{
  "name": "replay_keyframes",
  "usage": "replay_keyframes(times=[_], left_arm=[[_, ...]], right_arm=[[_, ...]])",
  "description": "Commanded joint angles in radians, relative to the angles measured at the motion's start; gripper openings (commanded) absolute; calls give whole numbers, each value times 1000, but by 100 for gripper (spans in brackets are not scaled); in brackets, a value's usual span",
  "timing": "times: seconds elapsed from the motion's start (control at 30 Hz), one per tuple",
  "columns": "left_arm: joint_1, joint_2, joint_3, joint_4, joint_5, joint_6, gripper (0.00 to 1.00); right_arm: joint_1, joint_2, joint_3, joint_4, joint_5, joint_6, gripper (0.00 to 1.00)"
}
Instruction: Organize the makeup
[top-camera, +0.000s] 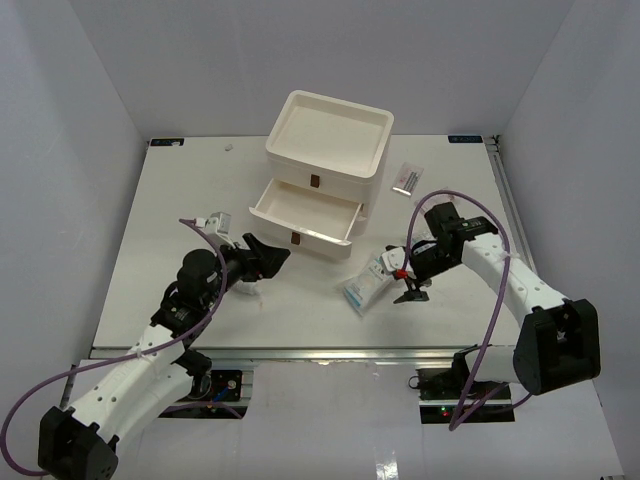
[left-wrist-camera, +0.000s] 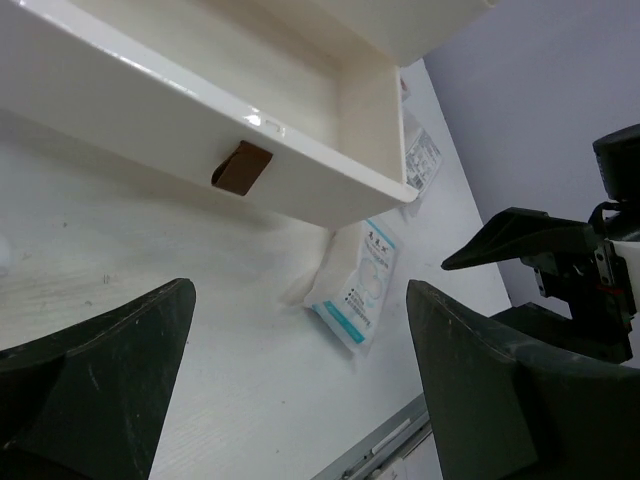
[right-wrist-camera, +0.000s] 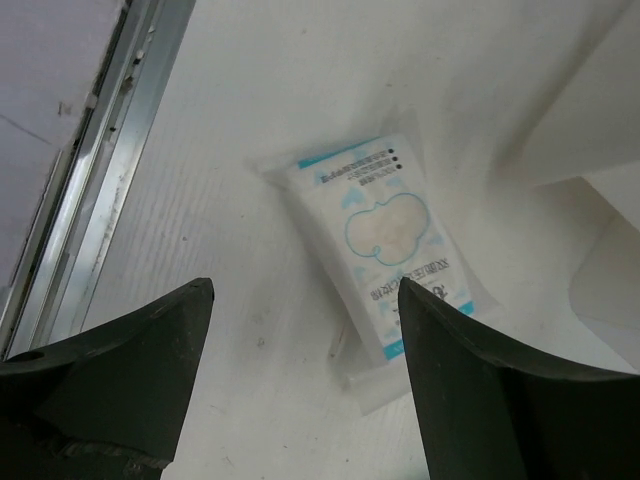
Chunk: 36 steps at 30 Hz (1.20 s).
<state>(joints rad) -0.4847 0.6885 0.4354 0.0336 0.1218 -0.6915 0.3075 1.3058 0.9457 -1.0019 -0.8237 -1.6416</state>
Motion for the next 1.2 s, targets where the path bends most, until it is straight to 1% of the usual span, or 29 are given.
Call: replay_keyframes(times=[0.0,0.1,0.27,0.37,0.4,0.47,0.53,0.57,0.67,0.7,0.73,0.8,0.83,0.93,0.97,1.03,1.1,1.17], left_arm=[[1,-35,-3,-28,-48,-67,98],[1,-23,4,-55,-55,-67,98],[1,5,14,-43,-50,-69,98],[1,17,24,-44,-51,-64,98],[1,18,26,-44,-52,-63,98],[1,16,25,-46,-58,-64,98],[1,16,22,-45,-66,-63,98],[1,17,21,-43,-69,-63,98],[1,27,22,-43,-67,-65,98],[1,36,25,-43,-65,-63,98],[1,43,27,-43,-62,-63,98],[1,53,33,-43,-57,-59,98],[1,55,34,-43,-57,-59,98],[1,57,34,-43,-59,-59,98],[1,57,34,-43,-62,-59,98],[1,56,33,-44,-67,-59,98],[1,57,32,-47,-71,-58,98],[1,57,32,-50,-75,-55,98]], right_arm=[[78,-14,-43,177,119,-30,79],[95,-6,-55,227,140,5,77],[86,-8,-30,299,211,99,75],[6,14,42,325,217,179,74],[-55,28,71,324,188,220,74],[-149,83,157,317,150,289,74],[-230,123,209,316,139,347,74],[-251,161,232,318,142,376,74],[-283,267,334,328,185,531,77],[-289,289,375,332,204,560,78],[-292,328,399,359,222,618,80],[-295,408,470,397,297,737,82],[-295,435,499,401,317,756,82],[-331,587,678,403,410,904,86],[-332,646,761,393,430,943,87],[-337,722,847,331,435,977,90],[-341,767,916,326,455,1027,92],[-343,796,958,350,519,1130,95]])
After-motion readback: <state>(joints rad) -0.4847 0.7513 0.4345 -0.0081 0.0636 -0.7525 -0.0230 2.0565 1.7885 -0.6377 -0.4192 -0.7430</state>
